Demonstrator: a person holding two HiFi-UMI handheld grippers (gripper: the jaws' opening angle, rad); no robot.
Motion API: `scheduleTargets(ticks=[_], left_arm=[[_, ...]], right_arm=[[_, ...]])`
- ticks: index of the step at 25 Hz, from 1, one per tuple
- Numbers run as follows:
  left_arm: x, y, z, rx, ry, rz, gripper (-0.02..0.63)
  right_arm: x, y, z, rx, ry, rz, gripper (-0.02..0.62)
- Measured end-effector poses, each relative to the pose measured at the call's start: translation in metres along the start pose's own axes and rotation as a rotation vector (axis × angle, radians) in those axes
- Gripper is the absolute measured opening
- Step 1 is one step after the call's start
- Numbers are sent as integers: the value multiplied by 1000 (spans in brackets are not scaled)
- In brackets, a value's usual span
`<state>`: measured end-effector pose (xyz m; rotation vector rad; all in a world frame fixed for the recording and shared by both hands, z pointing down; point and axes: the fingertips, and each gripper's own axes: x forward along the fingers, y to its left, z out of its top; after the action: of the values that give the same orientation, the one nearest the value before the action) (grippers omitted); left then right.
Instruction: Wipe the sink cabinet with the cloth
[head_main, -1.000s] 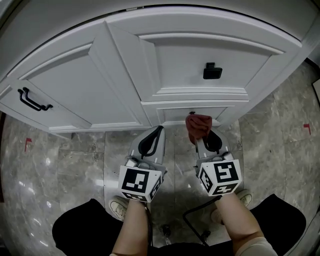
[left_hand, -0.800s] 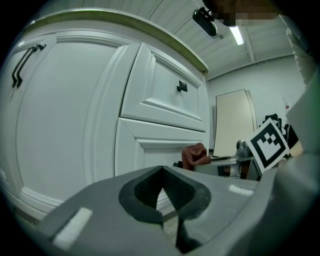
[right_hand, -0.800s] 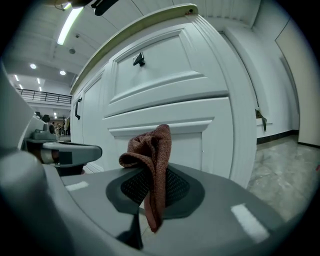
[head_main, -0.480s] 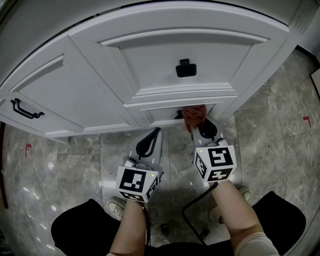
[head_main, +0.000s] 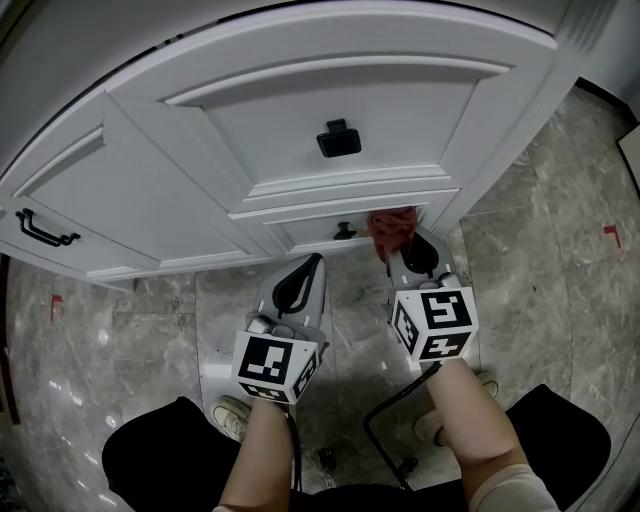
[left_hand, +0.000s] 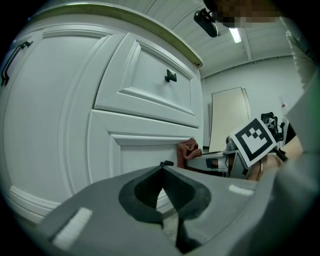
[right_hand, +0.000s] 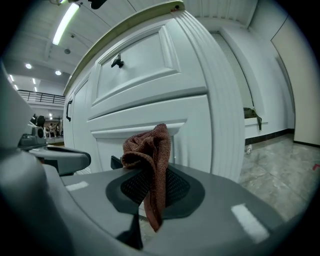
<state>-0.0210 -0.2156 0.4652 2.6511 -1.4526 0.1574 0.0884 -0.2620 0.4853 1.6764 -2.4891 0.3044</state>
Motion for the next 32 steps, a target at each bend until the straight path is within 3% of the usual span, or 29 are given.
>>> scheduleTargets(ticks=[6,9,15,18,21,26,32], left_arm=[[12,-14,2,-12,-8,-18,0],[16,-20,5,-27,-19,-23,0],[19,-23,2,-46,-28,-24,0],[16,-20,-2,-24,-21,-12,0],[8,-14,-6,-2,-18,9,0],[-8,12,-20,-20,-3,52,0],[-33,51,-30,-26,7,135,0]], right_arm=[[-13,-26,4,-2,3,-38,78],[-20,-33,4,37,-1,-46,78],[-34,-71,-5,107,7,-148,77],[-38,-71,-11,123,12,-163,77],[-33,-45,-31,142,48,-108,77],[-7,35,-69,149,117,49,77],[24,117,-85,203,154,196,77]])
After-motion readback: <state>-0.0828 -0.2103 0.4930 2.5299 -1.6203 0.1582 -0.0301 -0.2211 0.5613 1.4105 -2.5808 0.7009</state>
